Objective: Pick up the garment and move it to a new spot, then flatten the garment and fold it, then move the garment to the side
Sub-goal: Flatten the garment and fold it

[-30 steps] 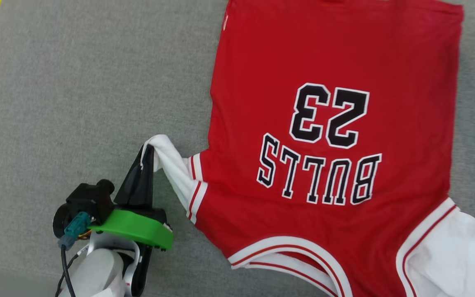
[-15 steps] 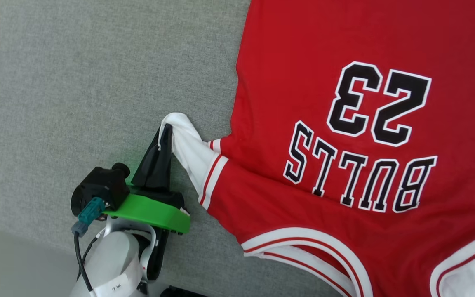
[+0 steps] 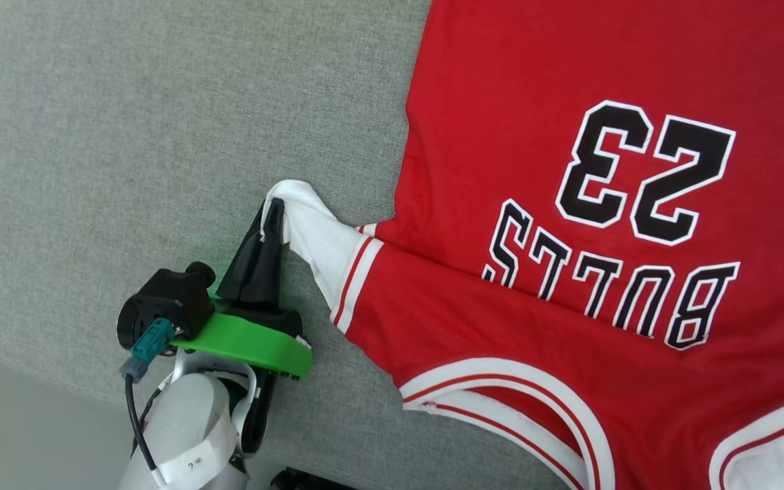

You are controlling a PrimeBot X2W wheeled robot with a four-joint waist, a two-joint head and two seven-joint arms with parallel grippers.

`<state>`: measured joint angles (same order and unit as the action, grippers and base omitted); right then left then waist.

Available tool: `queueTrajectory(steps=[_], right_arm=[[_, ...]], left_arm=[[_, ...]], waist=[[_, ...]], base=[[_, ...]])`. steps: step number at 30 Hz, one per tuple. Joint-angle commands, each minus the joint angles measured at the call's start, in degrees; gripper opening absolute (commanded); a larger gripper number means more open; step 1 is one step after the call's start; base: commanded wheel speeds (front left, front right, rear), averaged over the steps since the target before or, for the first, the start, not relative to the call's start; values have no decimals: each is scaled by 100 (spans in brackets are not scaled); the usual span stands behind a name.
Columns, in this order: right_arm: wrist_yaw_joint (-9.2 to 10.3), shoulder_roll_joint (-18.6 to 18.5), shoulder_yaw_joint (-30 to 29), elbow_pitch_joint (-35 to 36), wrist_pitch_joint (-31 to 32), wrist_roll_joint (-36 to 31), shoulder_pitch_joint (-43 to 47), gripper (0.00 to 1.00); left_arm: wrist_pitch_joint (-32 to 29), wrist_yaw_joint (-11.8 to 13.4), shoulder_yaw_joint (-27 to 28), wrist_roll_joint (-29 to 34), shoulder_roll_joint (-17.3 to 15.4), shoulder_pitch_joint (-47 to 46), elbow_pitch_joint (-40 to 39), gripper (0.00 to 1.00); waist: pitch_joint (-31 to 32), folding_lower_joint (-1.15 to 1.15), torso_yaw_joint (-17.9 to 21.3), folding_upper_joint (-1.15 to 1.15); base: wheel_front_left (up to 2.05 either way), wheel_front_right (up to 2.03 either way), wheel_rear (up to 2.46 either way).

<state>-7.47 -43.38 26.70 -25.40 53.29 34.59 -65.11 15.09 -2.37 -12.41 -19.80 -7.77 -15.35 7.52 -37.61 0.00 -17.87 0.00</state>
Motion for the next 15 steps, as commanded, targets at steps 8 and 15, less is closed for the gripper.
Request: queueTrajectory(steps=[8, 15], right_arm=[[-2, -218, 329, 296, -987, 349, 358, 0], [-2, -639, 192, 995, -1811, 889, 1051, 0]], left_arm=[[-9, -125, 287, 221, 44, 229, 218, 0], [-9, -135, 484, 318, -14, 580, 303, 0]], waist=[[753, 0, 269, 0], [1303, 0, 598, 0]], base=[[0, 0, 0], [0, 0, 0]])
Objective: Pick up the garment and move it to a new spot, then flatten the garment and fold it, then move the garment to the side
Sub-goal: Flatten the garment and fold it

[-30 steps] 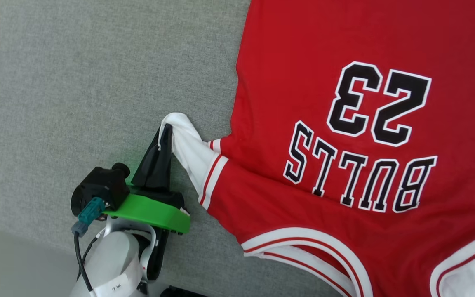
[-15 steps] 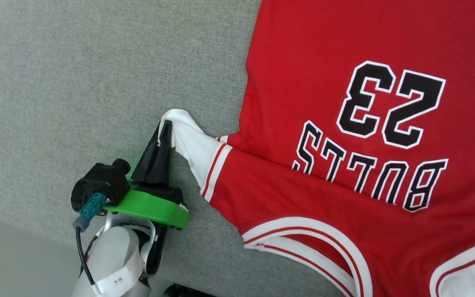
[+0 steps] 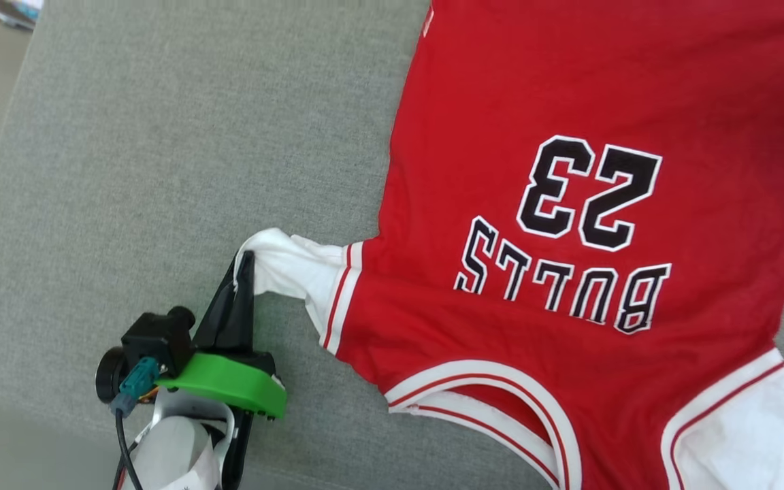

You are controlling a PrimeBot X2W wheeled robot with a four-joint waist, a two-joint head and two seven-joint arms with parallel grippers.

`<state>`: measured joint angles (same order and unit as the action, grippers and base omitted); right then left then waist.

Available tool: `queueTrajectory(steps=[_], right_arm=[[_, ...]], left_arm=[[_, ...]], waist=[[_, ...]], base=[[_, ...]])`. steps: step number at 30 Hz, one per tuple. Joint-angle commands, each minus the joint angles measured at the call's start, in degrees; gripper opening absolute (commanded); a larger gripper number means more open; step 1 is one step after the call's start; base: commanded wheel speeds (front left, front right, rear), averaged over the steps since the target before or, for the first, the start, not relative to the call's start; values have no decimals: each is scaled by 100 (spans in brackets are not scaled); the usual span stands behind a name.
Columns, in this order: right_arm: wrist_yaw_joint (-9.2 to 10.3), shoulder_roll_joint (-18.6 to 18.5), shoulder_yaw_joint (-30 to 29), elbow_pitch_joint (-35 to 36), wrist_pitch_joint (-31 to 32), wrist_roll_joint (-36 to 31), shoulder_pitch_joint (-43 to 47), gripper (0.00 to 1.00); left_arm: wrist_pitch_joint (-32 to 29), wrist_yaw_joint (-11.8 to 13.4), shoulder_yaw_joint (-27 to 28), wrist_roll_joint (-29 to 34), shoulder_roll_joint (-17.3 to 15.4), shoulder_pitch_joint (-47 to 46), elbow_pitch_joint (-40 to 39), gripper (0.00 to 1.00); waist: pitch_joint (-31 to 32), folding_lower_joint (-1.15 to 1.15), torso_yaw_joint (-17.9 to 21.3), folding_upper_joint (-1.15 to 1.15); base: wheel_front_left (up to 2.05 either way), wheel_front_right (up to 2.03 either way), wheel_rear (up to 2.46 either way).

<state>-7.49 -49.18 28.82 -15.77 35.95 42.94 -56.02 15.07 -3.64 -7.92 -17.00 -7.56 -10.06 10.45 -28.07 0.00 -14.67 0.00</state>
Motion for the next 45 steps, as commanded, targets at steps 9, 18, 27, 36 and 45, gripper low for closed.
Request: queueTrajectory(steps=[9, 18, 27, 36, 45], right_arm=[[0, -367, -732, 788, -848, 190, 1943, 0], [0, -26, -2134, 1441, -1054, -267, 4304, 0], [0, 1264, -3670, 2293, -522, -752, 6529, 0], [0, 2173, -3827, 2037, -191, -821, 7578, 0], [0, 2155, -3860, 2141, -722, -895, 7135, 100]], left_arm=[[-7, 7, 210, 82, -117, 453, 98, 0], [-7, 36, 263, 120, -188, 684, 183, 0], [-7, 75, 246, 147, -207, 791, 221, 0], [-7, 88, 197, 173, -209, 758, 265, 0], [-7, 145, 180, 188, -242, 799, 244, 0]], waist=[[883, 0, 635, 0], [1261, 0, 850, 0], [1411, 0, 912, 0], [1398, 0, 918, 0], [1428, 0, 977, 0]], base=[[0, 0, 0], [0, 0, 0], [0, 0, 0], [0, 0, 0], [0, 0, 0]])
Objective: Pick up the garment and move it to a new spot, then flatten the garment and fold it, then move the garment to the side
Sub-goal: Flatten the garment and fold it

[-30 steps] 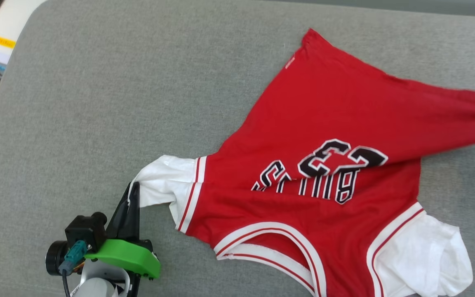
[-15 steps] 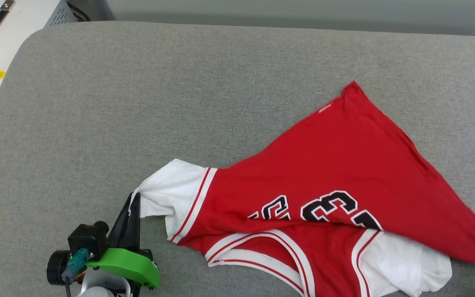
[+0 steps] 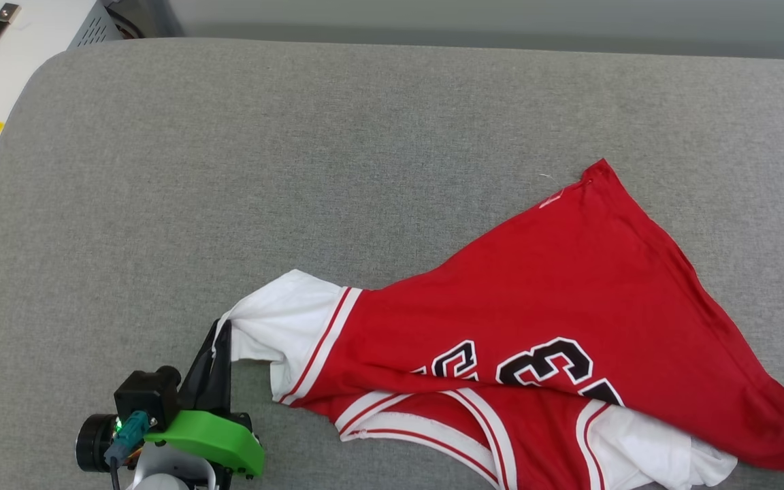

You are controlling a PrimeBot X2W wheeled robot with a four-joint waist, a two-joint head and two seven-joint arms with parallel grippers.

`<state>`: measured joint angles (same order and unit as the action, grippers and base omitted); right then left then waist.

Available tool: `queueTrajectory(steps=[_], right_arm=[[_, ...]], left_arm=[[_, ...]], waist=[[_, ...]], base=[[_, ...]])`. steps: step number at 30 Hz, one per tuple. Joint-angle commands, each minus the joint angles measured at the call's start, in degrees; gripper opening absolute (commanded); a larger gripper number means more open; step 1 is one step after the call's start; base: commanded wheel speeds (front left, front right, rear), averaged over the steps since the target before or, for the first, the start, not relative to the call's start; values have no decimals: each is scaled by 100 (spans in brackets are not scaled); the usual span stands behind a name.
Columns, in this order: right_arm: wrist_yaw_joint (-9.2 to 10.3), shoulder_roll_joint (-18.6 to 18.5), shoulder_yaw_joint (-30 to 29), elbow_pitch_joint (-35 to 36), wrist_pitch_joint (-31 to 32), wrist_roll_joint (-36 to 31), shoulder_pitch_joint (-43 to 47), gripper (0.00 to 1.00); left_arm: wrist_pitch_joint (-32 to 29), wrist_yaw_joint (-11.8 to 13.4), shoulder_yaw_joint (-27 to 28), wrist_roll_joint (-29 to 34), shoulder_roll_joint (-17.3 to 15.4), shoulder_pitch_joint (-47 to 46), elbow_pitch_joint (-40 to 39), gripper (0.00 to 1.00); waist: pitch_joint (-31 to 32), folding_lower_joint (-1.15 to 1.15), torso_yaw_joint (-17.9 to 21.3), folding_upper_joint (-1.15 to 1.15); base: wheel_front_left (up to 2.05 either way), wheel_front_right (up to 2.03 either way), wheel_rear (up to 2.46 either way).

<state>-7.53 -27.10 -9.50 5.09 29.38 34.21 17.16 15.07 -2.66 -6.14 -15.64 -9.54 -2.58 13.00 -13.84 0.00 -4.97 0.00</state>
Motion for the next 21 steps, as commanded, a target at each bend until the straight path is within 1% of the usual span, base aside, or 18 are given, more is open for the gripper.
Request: queueTrajectory(steps=[1, 5, 6, 9, 11, 13, 16, 19, 21], right_arm=[[4, -95, -46, 120, -121, -42, -264, 100], [4, -330, -96, 609, -297, -43, -720, 100], [4, -449, -98, 760, -301, -75, -876, 100], [4, -768, -31, 1096, -226, -125, -1388, 100], [4, -1000, 139, 1241, -37, -122, -1853, 100], [4, -1207, 416, 1237, 235, -88, -2282, 100], [4, -1598, 1032, 1079, 770, -22, -2992, 100], [4, -1771, 1624, 825, 1254, 207, -3623, 100], [4, -1901, 2120, 602, 1604, 315, -4166, 100]], left_arm=[[-7, 54, -3, 52, -45, 52, -19, 0], [-13, 78, -37, 59, -49, 40, -81, 0], [-17, 82, -49, 63, -52, 27, -105, 0], [-30, 93, -86, 79, -54, -31, -176, 0], [-35, 99, -122, 92, -42, -102, -236, 0], [-37, 101, -157, 104, -28, -177, -274, 0], [-35, 97, -227, 132, 6, -311, -308, 0], [-32, 86, -287, 153, 38, -415, -316, 0], [-28, 77, -327, 167, 61, -489, -321, 0]], waist=[[4, 0, 7, 0], [-33, 0, -15, 0], [-61, 0, -28, 0], [-170, 0, -80, 0], [-284, 0, -144, 0], [-387, 0, -210, 0], [-548, 0, -325, 0], [-665, 0, -416, 0], [-749, 0, -494, 0]], base=[[0, 0, 0], [0, 0, 0], [0, 0, 0], [0, 0, 0], [0, 0, 0], [0, 0, 0], [0, 0, 0], [0, 0, 0], [0, 0, 0]])
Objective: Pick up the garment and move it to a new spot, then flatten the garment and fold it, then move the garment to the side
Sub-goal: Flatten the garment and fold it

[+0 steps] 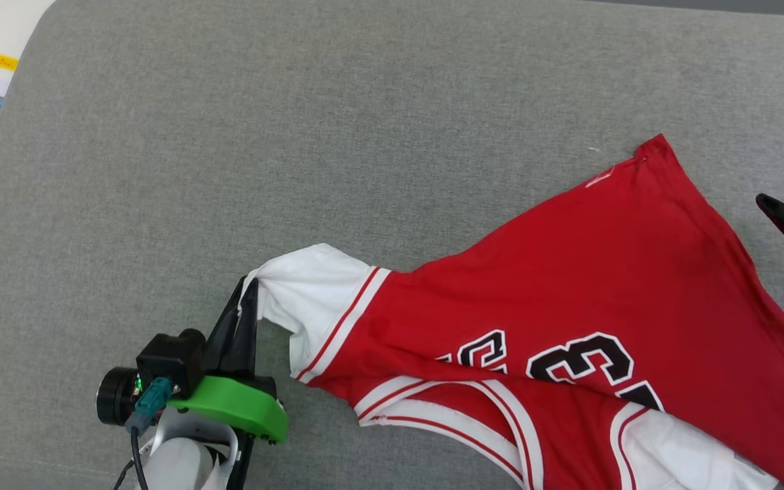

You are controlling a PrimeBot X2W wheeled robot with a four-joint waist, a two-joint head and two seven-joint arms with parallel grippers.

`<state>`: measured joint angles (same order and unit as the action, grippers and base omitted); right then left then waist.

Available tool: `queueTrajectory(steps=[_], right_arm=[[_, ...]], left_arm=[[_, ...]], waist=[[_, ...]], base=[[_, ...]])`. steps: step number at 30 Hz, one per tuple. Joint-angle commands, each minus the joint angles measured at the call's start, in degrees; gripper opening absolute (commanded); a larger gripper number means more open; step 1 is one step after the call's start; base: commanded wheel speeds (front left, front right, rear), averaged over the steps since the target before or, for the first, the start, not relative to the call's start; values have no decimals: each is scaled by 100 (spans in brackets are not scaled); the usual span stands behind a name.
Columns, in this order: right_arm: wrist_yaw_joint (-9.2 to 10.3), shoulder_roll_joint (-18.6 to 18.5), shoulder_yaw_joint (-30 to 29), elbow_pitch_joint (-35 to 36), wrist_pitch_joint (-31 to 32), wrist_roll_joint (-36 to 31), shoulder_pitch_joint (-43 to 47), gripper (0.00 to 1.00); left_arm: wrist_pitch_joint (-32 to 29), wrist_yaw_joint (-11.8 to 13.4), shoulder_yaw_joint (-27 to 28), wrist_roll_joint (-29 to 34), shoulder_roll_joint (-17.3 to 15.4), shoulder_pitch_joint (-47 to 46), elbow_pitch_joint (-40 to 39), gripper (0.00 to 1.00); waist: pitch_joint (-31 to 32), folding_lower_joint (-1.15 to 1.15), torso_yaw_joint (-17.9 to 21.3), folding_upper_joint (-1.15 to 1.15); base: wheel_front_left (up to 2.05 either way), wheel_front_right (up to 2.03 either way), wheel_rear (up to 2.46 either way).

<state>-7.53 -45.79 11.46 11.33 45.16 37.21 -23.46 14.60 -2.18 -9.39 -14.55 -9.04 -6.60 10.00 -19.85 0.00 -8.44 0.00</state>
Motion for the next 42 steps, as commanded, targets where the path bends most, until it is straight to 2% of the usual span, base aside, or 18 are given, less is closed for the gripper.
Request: queueTrajectory(steps=[1, 8, 13, 18, 23, 24, 28, 35, 42], right_arm=[[4, -92, 281, -128, 169, 30, -359, 100], [4, -97, 1717, -965, 641, 44, -1888, 100], [4, 132, 2472, -1781, 599, 32, -2639, 100], [4, 179, 3190, -2597, 477, 85, -2798, 100], [4, 145, 3845, -2909, 257, 363, -2670, 100], [4, 120, 3976, -2926, 212, 400, -2673, 2], [4, 68, 4197, -3001, -97, 540, -2777, 0], [4, 96, 4142, -3071, -1202, 463, -3049, 0], [4, 62, 3723, -2909, -2505, 383, -2898, 0]], left_arm=[[21, 28, -12, 60, 21, -120, -27, 0], [32, 3, -66, 85, 81, -297, -84, 0], [37, -18, -85, 110, 115, -384, -126, 0], [39, -53, -103, 137, 184, -471, -170, 0], [39, -71, -65, 164, 226, -483, -181, 0], [39, -70, -43, 170, 228, -475, -183, 0], [40, -91, 6, 197, 219, -463, -146, 0], [40, -97, 113, 292, 145, -416, -172, 0], [40, -60, 284, 352, -41, -282, -429, 0]], waist=[[-186, 0, -181, 0], [-470, 0, -361, 0], [-661, 0, -462, 0], [-792, 0, -567, 0], [-828, 0, -579, 0], [-826, 0, -561, 0], [-774, 0, -496, 0], [-391, 0, -317, 0], [147, 0, -102, 0]], base=[[0, 0, 0], [0, 0, 0], [0, 0, 0], [0, 0, 0], [0, 0, 0], [0, 0, 0], [0, 0, 0], [0, 0, 0], [0, 0, 0]])
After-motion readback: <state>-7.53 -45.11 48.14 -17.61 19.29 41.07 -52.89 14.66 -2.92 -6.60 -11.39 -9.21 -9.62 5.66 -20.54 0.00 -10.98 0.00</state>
